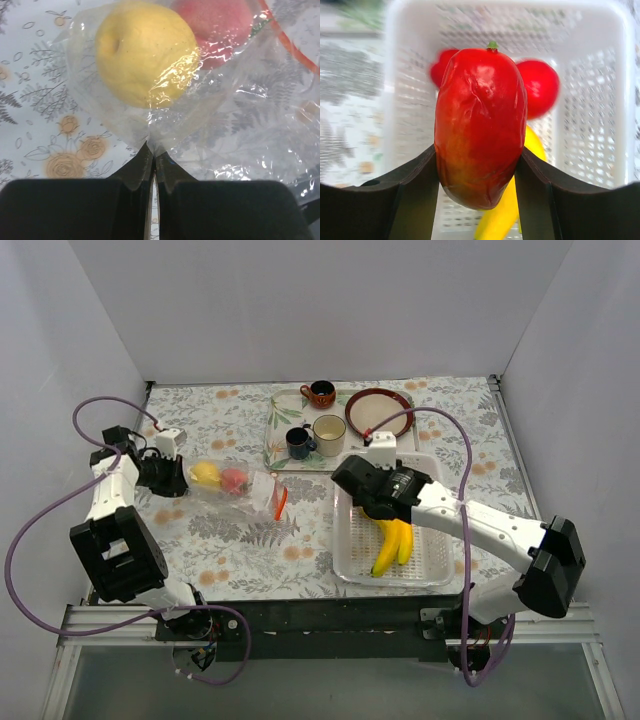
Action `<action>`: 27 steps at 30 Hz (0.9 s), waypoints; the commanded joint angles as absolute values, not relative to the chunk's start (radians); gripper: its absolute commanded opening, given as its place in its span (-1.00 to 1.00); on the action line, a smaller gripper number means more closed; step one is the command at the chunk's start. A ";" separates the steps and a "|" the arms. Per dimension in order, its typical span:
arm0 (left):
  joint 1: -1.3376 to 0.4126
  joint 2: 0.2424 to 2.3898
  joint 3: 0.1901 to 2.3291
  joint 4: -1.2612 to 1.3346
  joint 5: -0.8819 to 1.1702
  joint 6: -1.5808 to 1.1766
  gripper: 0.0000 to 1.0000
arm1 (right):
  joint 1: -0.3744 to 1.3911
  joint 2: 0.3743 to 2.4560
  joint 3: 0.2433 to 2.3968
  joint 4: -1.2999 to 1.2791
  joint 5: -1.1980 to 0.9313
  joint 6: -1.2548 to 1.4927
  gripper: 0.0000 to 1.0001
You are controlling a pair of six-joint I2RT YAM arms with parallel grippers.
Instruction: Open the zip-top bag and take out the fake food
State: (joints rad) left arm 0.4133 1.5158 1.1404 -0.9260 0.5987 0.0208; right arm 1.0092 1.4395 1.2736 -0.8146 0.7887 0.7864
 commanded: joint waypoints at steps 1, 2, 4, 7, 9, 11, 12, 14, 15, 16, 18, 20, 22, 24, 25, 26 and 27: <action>0.376 1.473 1.157 -1.034 0.686 0.005 -1.00 | 0.963 1.379 1.074 -0.818 0.813 0.900 0.11; 0.374 1.470 1.146 -1.032 0.683 0.005 -1.00 | 0.962 1.373 1.065 -0.807 0.808 0.902 0.36; 0.373 1.466 1.118 -1.013 0.660 0.005 -1.00 | 0.962 1.388 1.066 -0.811 0.804 0.904 0.94; 0.373 1.467 1.109 -1.009 0.635 0.014 -1.00 | 0.962 1.419 1.133 -0.853 0.814 0.890 0.97; 0.374 1.454 1.127 -1.020 0.634 0.020 -1.00 | 0.977 1.439 1.192 -0.862 0.830 0.864 0.97; 0.368 1.431 1.178 -1.031 0.643 0.020 -0.98 | 0.986 1.454 1.221 -0.854 0.841 0.842 0.97; 0.365 1.425 1.199 -1.049 0.641 0.020 -0.93 | 0.989 1.459 1.238 -0.854 0.841 0.835 0.97; 0.347 1.413 1.264 -1.072 0.643 0.020 -0.87 | 0.989 1.479 1.243 -0.851 0.833 0.834 0.97; 0.339 1.398 1.278 -1.090 0.643 0.020 -0.84 | 0.989 1.483 1.238 -0.851 0.827 0.838 0.97; 0.328 1.390 1.295 -1.097 0.643 0.021 -0.82 | 0.989 1.491 1.235 -0.850 0.824 0.842 0.97; 0.318 1.361 1.292 -1.094 0.637 0.021 -0.66 | 0.989 1.499 1.235 -0.848 0.818 0.851 0.97; 0.299 1.344 1.270 -1.088 0.618 0.028 -0.54 | 0.992 1.502 1.242 -0.851 0.818 0.854 0.97; 0.288 1.325 1.253 -1.063 0.603 0.028 -0.51 | 1.002 1.494 1.256 -0.844 0.825 0.850 0.97; 0.287 1.319 1.233 -1.045 0.598 0.031 -0.48 | 1.022 1.483 1.252 -0.799 0.828 0.827 0.97; 0.285 1.321 1.224 -1.039 0.595 0.032 -0.48 | 1.026 1.473 1.238 -0.773 0.822 0.818 0.97; 0.285 1.324 1.217 -1.031 0.589 0.032 -0.48 | 1.031 1.470 1.229 -0.750 0.818 0.810 0.97; 0.287 1.325 1.194 -1.013 0.571 0.028 -0.48 | 1.040 1.468 1.224 -0.724 0.813 0.801 0.97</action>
State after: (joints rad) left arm 0.2867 1.3319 1.2457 -1.0554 0.6113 0.0204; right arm 1.0092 1.5021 1.2148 -0.8234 0.7940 0.8265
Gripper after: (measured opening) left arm 0.259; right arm 0.985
